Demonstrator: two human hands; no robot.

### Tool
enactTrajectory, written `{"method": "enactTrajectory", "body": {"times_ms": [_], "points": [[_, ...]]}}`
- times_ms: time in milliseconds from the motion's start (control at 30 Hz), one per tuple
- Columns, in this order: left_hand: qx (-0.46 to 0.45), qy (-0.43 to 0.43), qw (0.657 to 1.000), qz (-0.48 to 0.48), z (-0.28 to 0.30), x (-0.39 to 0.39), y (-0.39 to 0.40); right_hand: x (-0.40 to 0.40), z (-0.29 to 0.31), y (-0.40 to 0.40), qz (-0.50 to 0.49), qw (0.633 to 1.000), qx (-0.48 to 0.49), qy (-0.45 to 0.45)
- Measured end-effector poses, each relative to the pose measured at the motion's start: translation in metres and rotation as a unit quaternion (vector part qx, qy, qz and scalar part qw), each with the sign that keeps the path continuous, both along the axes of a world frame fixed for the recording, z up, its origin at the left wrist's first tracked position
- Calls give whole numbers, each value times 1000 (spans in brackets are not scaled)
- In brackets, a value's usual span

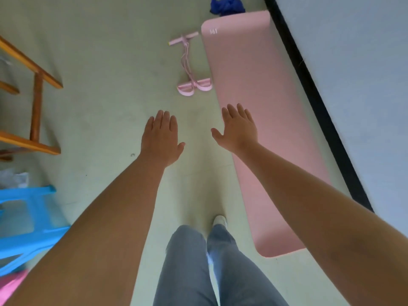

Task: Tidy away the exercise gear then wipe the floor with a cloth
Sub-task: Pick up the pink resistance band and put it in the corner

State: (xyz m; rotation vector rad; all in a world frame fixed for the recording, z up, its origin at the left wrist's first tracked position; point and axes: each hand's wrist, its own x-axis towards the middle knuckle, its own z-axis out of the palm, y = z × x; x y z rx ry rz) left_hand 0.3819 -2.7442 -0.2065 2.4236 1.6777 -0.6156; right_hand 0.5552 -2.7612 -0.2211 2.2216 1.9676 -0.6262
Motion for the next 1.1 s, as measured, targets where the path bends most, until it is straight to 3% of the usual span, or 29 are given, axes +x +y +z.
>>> {"method": "enactTrajectory", "body": {"times_ms": [200, 500, 833, 1100], "points": [[5, 4, 1000, 8, -10, -3, 174, -2, -5, 173, 1, 1000, 7, -13], [-34, 9, 997, -72, -46, 17, 453, 13, -42, 417, -98, 995, -32, 15], [-48, 57, 977, -200, -92, 103, 714, 100, -102, 608, -225, 971, -68, 31], [-55, 78, 938, -333, -168, 164, 885, 129, -163, 726, -340, 929, -129, 71]]}}
